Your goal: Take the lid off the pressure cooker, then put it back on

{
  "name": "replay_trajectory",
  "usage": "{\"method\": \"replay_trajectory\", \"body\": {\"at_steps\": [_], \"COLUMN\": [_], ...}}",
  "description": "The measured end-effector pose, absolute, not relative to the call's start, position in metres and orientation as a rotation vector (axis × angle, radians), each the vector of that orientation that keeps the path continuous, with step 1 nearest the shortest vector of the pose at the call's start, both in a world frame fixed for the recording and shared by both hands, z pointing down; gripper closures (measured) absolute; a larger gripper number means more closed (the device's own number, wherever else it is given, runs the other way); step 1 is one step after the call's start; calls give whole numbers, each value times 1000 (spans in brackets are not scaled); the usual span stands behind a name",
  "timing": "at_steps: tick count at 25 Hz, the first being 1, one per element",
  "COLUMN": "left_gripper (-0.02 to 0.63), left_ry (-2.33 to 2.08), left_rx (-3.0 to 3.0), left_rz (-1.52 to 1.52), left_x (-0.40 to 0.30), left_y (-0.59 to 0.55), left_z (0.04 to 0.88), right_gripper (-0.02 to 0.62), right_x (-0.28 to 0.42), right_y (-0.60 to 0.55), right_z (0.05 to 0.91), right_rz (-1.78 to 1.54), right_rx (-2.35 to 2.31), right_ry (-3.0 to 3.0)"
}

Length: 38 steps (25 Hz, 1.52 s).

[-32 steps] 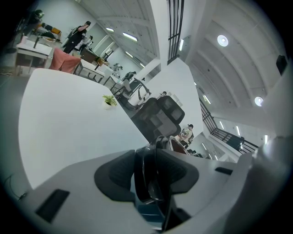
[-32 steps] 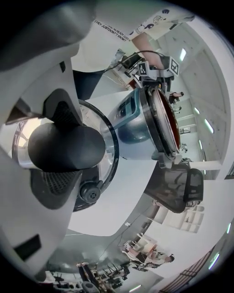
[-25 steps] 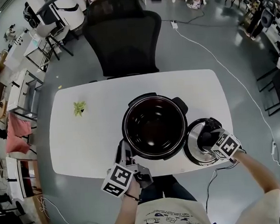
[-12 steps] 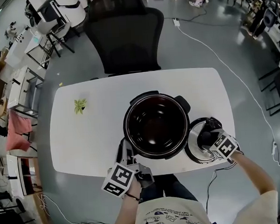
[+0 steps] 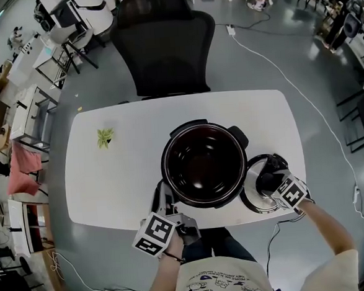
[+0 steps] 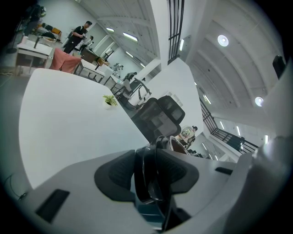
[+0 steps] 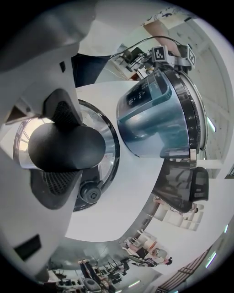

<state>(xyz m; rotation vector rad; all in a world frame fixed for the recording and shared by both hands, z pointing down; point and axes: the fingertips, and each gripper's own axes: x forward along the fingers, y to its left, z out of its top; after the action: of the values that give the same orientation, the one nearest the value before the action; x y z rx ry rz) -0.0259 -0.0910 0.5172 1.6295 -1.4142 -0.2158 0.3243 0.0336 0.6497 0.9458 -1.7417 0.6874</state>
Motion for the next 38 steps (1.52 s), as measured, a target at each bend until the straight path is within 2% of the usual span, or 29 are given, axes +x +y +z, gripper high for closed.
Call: {"method": "replay_trajectory", "body": {"at_steps": [14, 17, 19, 22, 27, 31, 35, 38], "left_gripper": [454, 445, 427, 402, 399, 399, 403, 428], "left_ry": [-1439, -1446, -1449, -1451, -1508, -1556, -1607, -1627], "left_rx": [1701, 1746, 1753, 1762, 1838, 1918, 2027, 2130], "left_rz": [-172, -143, -137, -144, -135, -133, -113, -97], "left_x": [-25, -25, -27, -29, -39, -44, -44, -38], "left_y": [-90, -89, -90, -91, -98, -107, -117, -121], "left_z": [515, 515, 514, 512, 492, 467, 440, 417], "right_gripper": [293, 260, 216, 215, 216, 268, 364, 413], "right_x": [326, 327, 325, 322, 320, 322, 318, 307], "right_y": [35, 34, 33, 29, 11, -11, -33, -46], "right_z": [647, 645, 643, 637, 605, 561, 509, 470], "right_rz": [651, 677, 713, 719, 715, 703, 546, 438], "right_rx": [1020, 1077, 1120, 1186, 1347, 1557, 1728, 1840], "right_ry": [-1778, -1804, -1827, -1858, -1927, -1989, -2027, -2068]}}
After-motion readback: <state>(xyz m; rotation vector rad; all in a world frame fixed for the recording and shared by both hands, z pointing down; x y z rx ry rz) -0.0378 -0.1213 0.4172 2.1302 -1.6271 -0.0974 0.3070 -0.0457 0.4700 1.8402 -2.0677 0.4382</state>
